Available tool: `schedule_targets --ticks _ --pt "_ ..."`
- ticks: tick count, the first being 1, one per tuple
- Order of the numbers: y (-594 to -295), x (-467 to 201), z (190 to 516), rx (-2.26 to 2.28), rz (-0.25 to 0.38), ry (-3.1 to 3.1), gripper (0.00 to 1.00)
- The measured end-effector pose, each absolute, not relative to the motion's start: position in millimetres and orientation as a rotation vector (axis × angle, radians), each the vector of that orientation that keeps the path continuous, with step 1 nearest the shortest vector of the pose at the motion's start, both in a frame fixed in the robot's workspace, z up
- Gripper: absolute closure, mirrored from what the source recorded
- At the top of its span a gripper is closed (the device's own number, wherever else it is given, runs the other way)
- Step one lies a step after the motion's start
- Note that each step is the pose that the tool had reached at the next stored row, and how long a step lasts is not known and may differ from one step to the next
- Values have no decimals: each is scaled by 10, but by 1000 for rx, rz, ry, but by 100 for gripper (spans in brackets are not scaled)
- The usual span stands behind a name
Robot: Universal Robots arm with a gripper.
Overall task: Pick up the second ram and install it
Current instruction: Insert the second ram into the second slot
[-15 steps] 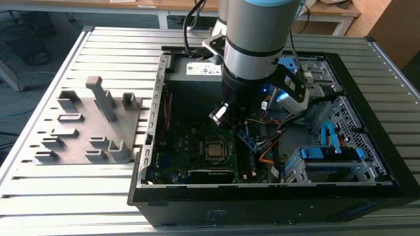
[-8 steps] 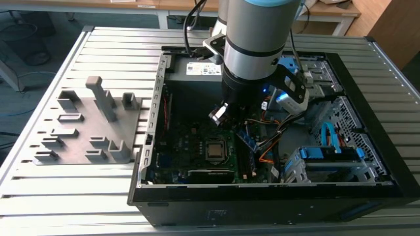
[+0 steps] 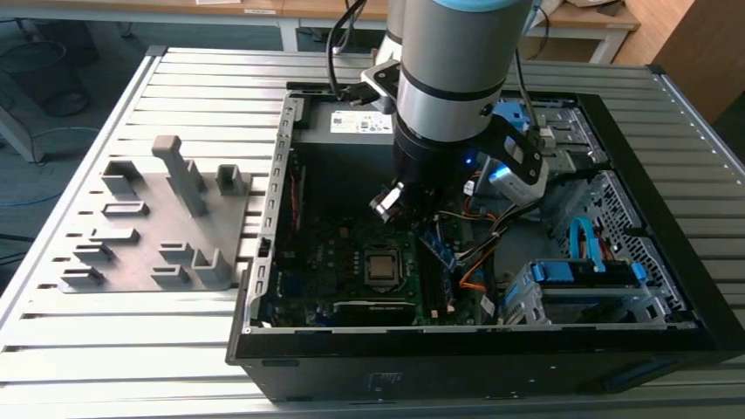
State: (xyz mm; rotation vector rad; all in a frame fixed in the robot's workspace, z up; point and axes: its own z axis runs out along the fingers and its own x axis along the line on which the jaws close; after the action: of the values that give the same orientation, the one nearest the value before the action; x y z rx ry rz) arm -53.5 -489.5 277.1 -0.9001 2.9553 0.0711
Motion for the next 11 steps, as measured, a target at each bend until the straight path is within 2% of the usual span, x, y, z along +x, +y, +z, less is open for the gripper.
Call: schedule_targets --ticks 11 --pt "-4895 -535 2770 -857 70 2968 86"
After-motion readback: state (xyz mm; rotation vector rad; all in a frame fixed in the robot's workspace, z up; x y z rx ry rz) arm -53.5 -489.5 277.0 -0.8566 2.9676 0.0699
